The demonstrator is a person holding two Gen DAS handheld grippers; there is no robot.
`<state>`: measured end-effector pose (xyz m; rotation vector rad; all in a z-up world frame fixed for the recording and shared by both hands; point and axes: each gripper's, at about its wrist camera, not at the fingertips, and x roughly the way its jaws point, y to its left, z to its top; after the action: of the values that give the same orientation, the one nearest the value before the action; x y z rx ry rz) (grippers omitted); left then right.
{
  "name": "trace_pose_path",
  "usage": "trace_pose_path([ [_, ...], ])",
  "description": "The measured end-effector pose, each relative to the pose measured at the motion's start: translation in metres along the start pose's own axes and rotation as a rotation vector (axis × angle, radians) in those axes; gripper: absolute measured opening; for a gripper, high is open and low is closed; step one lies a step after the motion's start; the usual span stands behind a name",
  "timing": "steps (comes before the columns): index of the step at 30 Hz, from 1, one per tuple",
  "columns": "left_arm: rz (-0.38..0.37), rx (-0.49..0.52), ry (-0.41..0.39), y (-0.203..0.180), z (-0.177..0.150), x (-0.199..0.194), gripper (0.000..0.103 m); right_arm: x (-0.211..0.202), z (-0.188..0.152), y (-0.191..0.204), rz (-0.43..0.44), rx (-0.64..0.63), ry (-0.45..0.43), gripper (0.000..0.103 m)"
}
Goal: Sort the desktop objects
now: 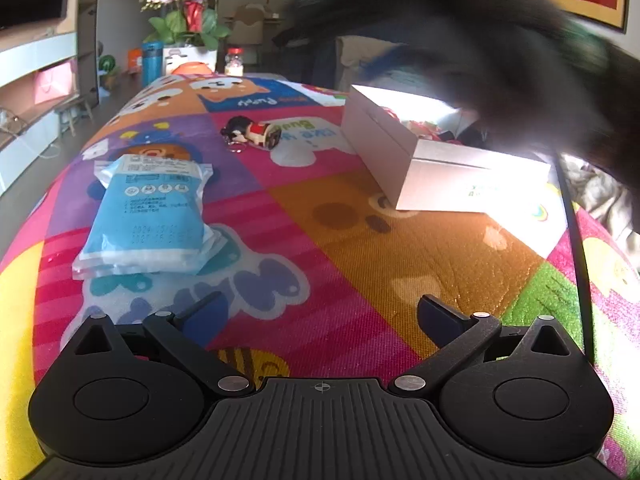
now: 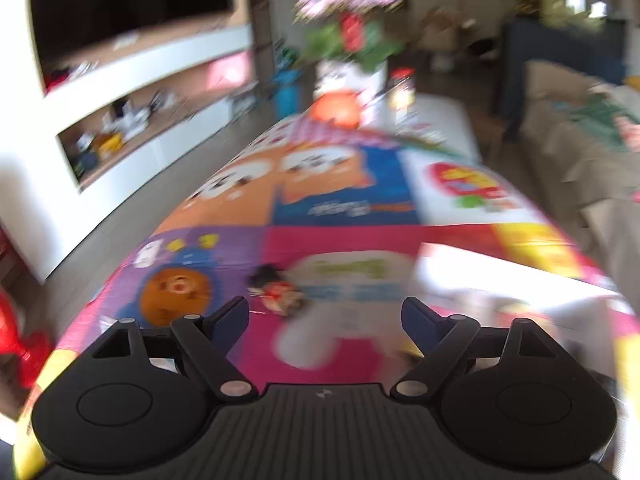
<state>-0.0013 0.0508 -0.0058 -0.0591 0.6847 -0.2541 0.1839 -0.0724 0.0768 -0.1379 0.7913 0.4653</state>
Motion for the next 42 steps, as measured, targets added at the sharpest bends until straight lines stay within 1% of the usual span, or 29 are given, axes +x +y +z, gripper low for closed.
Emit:
trace_pose_path([
  [2, -0.007, -0.010, -0.004, 0.002, 0.000, 0.000, 0.103, 0.035, 0.010, 0.023, -0.013, -0.071, 0.047, 0.084],
  [5, -0.011, -0.017, -0.007, 0.002, 0.000, -0.001, 0.103, 0.078, 0.011, 0.051, -0.090, -0.193, 0.090, 0.083],
  [7, -0.013, -0.020, -0.008, 0.003, -0.001, -0.002, 0.103, 0.101, 0.010, 0.057, -0.113, -0.243, 0.130, 0.072],
  [8, -0.015, -0.022, -0.009, 0.003, -0.001, -0.002, 0.103, 0.109, 0.009, 0.058, -0.115, -0.257, 0.156, 0.057],
  [10, -0.019, -0.025, -0.010, 0.004, -0.001, -0.002, 0.103, 0.104, 0.008, 0.059, -0.105, -0.255, 0.124, 0.050],
  [11, -0.019, -0.024, -0.010, 0.004, -0.001, -0.002, 0.103, 0.095, 0.006, 0.059, -0.097, -0.251, 0.097, 0.050],
  [12, -0.019, -0.024, -0.010, 0.003, -0.001, -0.002, 0.103, 0.084, 0.005, 0.057, -0.079, -0.238, 0.075, 0.048],
  [13, -0.019, -0.025, -0.009, 0.003, -0.001, -0.002, 0.103, 0.071, 0.004, 0.055, -0.045, -0.218, 0.073, 0.027],
  [15, -0.017, -0.023, -0.009, 0.003, -0.001, -0.002, 0.103, 0.040, 0.000, 0.042, 0.030, -0.135, 0.083, 0.028],
  [17, -0.017, -0.023, -0.008, 0.003, -0.001, -0.002, 0.103, 0.004, -0.012, 0.030, 0.093, -0.093, 0.058, 0.028],
  [19, -0.014, -0.019, -0.007, 0.002, -0.001, -0.002, 0.103, -0.028, -0.029, 0.016, 0.110, -0.058, 0.042, 0.028],
  [20, -0.012, -0.016, -0.006, 0.002, -0.001, -0.002, 0.103, -0.042, -0.038, 0.006, 0.129, -0.020, 0.048, 0.028],
  [24, -0.013, -0.017, -0.006, 0.002, -0.001, -0.001, 0.103, -0.081, -0.086, -0.038, 0.264, 0.222, 0.110, 0.028],
  [26, -0.010, -0.016, -0.004, 0.002, 0.000, 0.000, 0.103, -0.086, -0.118, -0.061, 0.332, 0.362, 0.158, 0.028],
  [27, -0.005, -0.009, -0.001, 0.001, 0.000, 0.000, 0.103, -0.086, -0.133, -0.071, 0.346, 0.421, 0.174, 0.028],
  [29, 0.015, 0.016, 0.009, -0.004, 0.000, 0.001, 0.103, -0.088, -0.162, -0.089, 0.327, 0.500, 0.170, 0.029],
  [30, 0.026, 0.031, 0.016, -0.007, 0.000, 0.002, 0.103, -0.094, -0.174, -0.096, 0.285, 0.519, 0.144, 0.030],
  [32, 0.041, 0.052, 0.025, -0.010, 0.001, 0.003, 0.103, -0.107, -0.189, -0.103, 0.184, 0.501, 0.093, 0.037],
  [34, 0.053, 0.067, 0.033, -0.012, 0.001, 0.004, 0.103, -0.124, -0.197, -0.108, 0.094, 0.468, 0.031, 0.049],
  [35, 0.060, 0.076, 0.038, -0.013, 0.001, 0.005, 0.103, -0.131, -0.201, -0.109, 0.051, 0.451, 0.003, 0.053],
  [37, 0.073, 0.096, 0.046, -0.016, 0.002, 0.006, 0.103, -0.141, -0.207, -0.112, -0.020, 0.419, -0.044, 0.065],
  [38, 0.075, 0.106, 0.050, -0.018, 0.002, 0.006, 0.103, -0.143, -0.209, -0.114, -0.048, 0.403, -0.059, 0.070],
  [40, 0.072, 0.120, 0.042, -0.021, 0.005, 0.001, 0.103, -0.145, -0.216, -0.116, -0.089, 0.392, -0.072, 0.083],
  [41, 0.068, 0.127, 0.024, -0.022, 0.007, -0.004, 0.103, -0.144, -0.221, -0.116, -0.104, 0.389, -0.074, 0.087],
  [42, 0.071, 0.131, -0.006, -0.022, 0.011, -0.011, 0.103, -0.142, -0.225, -0.117, -0.114, 0.385, -0.073, 0.088],
])
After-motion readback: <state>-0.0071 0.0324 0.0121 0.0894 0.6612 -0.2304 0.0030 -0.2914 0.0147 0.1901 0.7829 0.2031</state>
